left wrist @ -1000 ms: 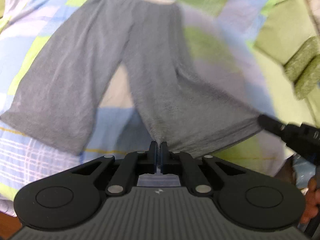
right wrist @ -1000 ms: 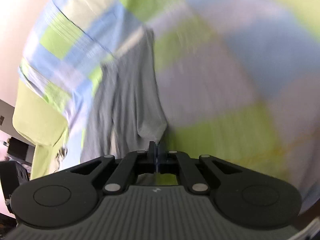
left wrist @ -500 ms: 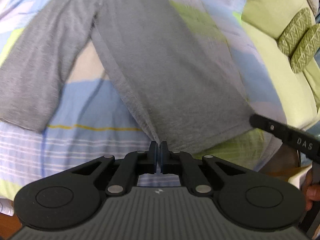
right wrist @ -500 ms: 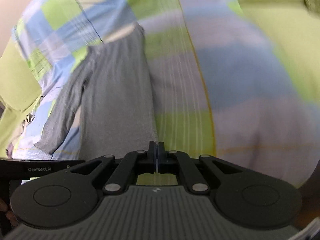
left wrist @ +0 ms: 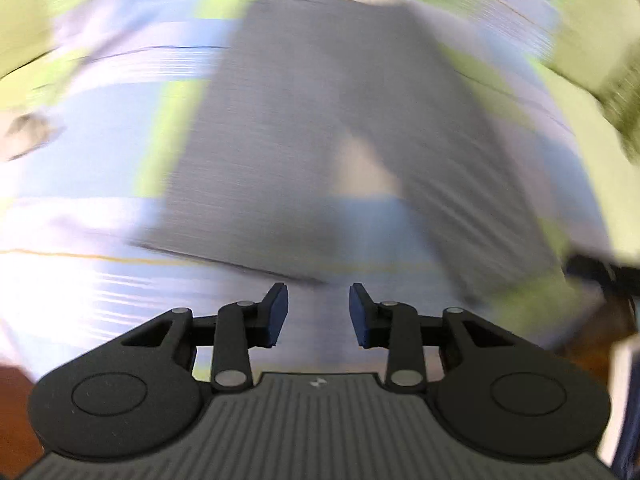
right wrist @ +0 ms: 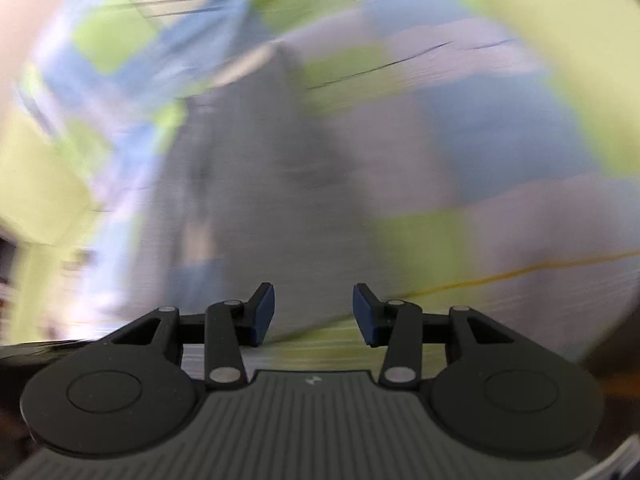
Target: Fold clothes
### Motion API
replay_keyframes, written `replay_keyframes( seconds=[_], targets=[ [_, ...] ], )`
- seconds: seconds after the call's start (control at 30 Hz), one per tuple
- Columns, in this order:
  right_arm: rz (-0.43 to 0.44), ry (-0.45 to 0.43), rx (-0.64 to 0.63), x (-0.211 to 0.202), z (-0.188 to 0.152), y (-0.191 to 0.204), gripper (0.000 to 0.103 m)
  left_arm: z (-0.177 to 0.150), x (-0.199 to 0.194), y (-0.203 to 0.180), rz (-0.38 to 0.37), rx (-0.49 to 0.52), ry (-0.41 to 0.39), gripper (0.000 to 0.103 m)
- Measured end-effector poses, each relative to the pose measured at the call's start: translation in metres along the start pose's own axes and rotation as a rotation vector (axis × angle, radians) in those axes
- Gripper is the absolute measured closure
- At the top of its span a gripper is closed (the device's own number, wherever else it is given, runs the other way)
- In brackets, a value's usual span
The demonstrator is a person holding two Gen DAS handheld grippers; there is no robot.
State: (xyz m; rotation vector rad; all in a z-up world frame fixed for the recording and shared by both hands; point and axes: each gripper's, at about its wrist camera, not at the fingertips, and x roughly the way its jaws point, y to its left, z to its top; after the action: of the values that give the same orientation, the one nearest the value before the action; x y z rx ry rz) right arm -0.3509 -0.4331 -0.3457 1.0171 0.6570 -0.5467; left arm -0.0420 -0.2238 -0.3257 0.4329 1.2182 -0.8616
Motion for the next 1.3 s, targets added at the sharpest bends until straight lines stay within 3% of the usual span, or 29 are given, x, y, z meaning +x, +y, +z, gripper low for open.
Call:
replay_keyframes(
  seconds=[0.1, 0.2, 0.4, 0.63, 0.67, 0.77, 0.83, 0.9, 1.07, 1.13, 1.3],
  targets=[
    [0.098, 0.042, 0.086, 0.042, -0.015, 0.029, 0.065, 0.024, 0.013, 0.048, 0.032, -0.073, -0.002, 0.048],
    [0.133, 0.017, 0.153, 0.081, -0.032, 0.055, 0.065, 0.042, 0.032, 0.075, -0.008, -0.075, 0.003, 0.048],
    [0.061, -0.042, 0.243, 0.13, -0.055, 0.087, 0.065, 0.049, 0.065, 0.099, -0.1, 0.037, 0.088, 0.048],
    [-0.026, -0.09, 0.356, 0.144, -0.077, 0.092, 0.07, 0.051, 0.078, 0.098, -0.206, 0.197, 0.137, 0.051],
    [-0.029, -0.093, 0.362, 0.144, -0.078, 0.095, 0.07, 0.051, 0.078, 0.097, -0.215, 0.21, 0.143, 0.053],
    [-0.042, -0.083, 0.354, 0.148, -0.077, 0.103, 0.071, 0.053, 0.08, 0.099, -0.268, 0.193, 0.177, 0.096],
    [-0.065, -0.075, 0.34, 0.151, -0.076, 0.106, 0.098, 0.05, 0.075, 0.098, -0.258, 0.199, 0.166, 0.102],
    [-0.078, -0.072, 0.366, 0.153, -0.076, 0.107, 0.099, 0.05, 0.067, 0.098, -0.228, 0.227, 0.13, 0.103],
    [0.03, -0.067, 0.394, 0.138, -0.076, 0.132, 0.1, 0.049, 0.01, 0.108, -0.134, 0.319, -0.011, 0.103],
    [0.059, -0.046, 0.399, 0.135, -0.08, 0.144, 0.1, 0.046, 0.001, 0.116, -0.109, 0.339, -0.006, 0.102],
    [0.015, 0.023, 0.405, 0.143, -0.102, 0.154, 0.1, 0.026, 0.022, 0.122, -0.051, 0.385, 0.024, 0.102]
  ],
)
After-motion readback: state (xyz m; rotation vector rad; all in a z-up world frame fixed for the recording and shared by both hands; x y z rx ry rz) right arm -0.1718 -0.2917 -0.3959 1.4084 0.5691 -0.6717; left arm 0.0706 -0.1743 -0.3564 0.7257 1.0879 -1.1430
